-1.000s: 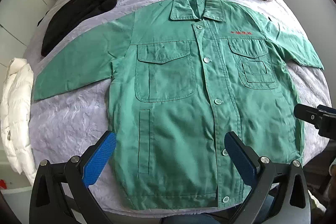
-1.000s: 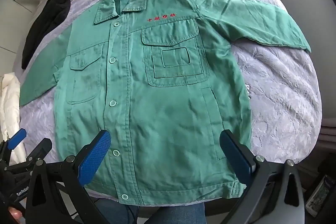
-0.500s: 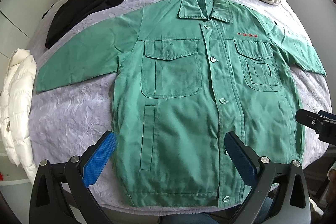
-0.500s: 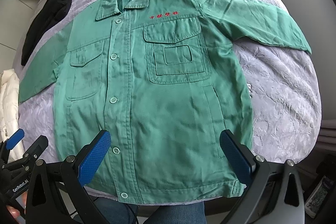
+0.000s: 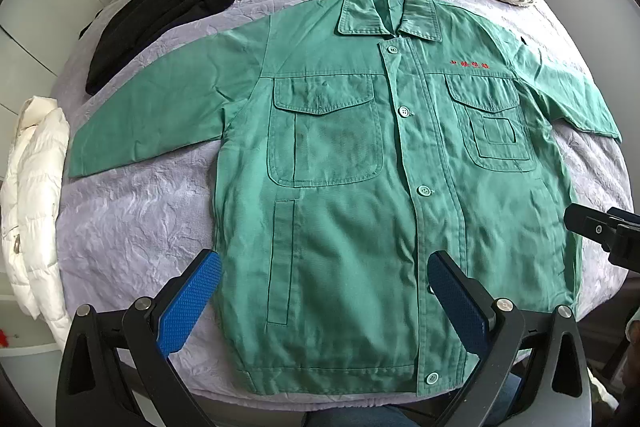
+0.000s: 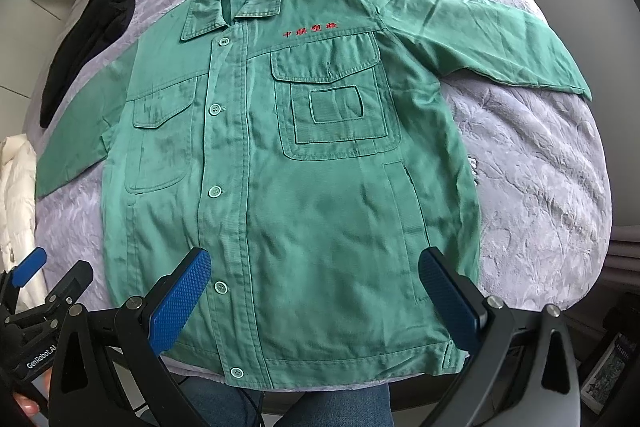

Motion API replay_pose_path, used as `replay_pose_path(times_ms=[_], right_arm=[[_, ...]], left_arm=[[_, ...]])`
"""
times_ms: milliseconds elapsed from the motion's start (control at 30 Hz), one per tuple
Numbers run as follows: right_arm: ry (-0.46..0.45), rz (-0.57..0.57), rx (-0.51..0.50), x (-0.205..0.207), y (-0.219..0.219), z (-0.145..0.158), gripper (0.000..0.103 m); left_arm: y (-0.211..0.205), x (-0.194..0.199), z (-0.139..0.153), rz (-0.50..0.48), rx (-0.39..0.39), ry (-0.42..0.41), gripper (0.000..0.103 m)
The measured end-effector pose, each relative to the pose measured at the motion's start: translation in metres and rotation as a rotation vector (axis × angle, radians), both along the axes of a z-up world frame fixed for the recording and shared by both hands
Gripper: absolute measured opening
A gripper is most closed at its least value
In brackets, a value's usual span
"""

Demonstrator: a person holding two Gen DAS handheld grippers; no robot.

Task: Fold large clothes

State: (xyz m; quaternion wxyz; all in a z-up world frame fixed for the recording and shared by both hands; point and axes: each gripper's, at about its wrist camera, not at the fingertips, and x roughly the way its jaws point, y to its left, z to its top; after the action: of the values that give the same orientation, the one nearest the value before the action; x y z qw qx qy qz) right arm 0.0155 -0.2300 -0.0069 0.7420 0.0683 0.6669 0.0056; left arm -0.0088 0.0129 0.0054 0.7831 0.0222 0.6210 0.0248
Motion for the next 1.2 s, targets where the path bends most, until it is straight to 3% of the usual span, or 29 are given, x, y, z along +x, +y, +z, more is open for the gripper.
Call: replay_pose_path(times_ms=[1200], right_arm=[[0.005, -0.001, 0.0, -0.0005, 0.0008, -0.0018, 0.103]], left_arm=[[0.0001, -0.0018, -0.0032, -0.001, -0.022, 0.021, 0.103]])
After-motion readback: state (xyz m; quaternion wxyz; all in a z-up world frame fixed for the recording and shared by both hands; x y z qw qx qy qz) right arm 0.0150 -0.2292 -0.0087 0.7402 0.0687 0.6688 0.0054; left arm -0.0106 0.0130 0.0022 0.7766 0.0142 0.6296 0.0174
